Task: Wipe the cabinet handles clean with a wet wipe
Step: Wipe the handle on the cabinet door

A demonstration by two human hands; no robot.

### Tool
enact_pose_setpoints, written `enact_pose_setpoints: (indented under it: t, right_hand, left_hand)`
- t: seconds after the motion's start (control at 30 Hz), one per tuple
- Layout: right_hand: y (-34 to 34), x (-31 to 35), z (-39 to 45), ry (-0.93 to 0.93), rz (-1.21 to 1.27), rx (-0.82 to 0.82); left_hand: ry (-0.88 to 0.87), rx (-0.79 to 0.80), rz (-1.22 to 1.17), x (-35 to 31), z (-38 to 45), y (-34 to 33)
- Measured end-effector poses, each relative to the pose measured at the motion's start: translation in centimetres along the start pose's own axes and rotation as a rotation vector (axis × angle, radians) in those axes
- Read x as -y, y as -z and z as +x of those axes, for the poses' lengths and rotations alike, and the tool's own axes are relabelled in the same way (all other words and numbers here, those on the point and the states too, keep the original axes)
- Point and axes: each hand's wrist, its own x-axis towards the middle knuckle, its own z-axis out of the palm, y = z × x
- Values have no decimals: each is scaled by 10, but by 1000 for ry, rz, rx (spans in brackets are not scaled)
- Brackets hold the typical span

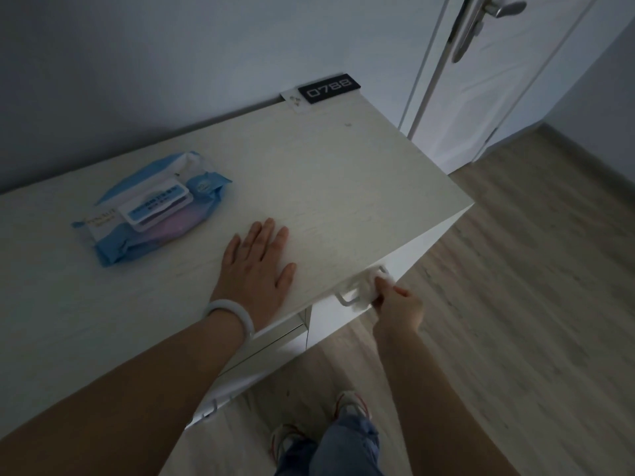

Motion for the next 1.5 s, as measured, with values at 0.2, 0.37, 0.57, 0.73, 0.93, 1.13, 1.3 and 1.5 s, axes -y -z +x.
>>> enact_pose_setpoints:
  t: [0.2, 0.37, 0.57, 0.73, 0.93, 1.13, 1.3, 1.5]
  right_hand:
    - [-15, -22, -29, -5, -94, 104]
    - [-11, -7, -19, -18, -9, 112]
    - [-18, -21, -34, -44, 22, 206]
    - [-7, 8, 8, 3, 32, 97]
    - [-16, -21, -24, 47, -112, 148]
    - [-1, -3, 9, 72, -61, 120]
    - [-8, -28, -32, 23, -91, 206]
    - [1, -1, 7, 61, -59, 134]
  left_hand:
    - [12, -6, 5, 1, 0, -2]
    - [1, 2, -12, 1, 1, -1]
    - [4, 1, -16, 1, 1, -2]
    - [10, 4, -7, 1, 1, -2]
    - [8, -3, -15, 1, 1, -3]
    - [0, 8, -9, 1, 1, -2]
    - [0, 2, -15, 2, 0, -2]
    - [5, 8, 7, 2, 1, -3]
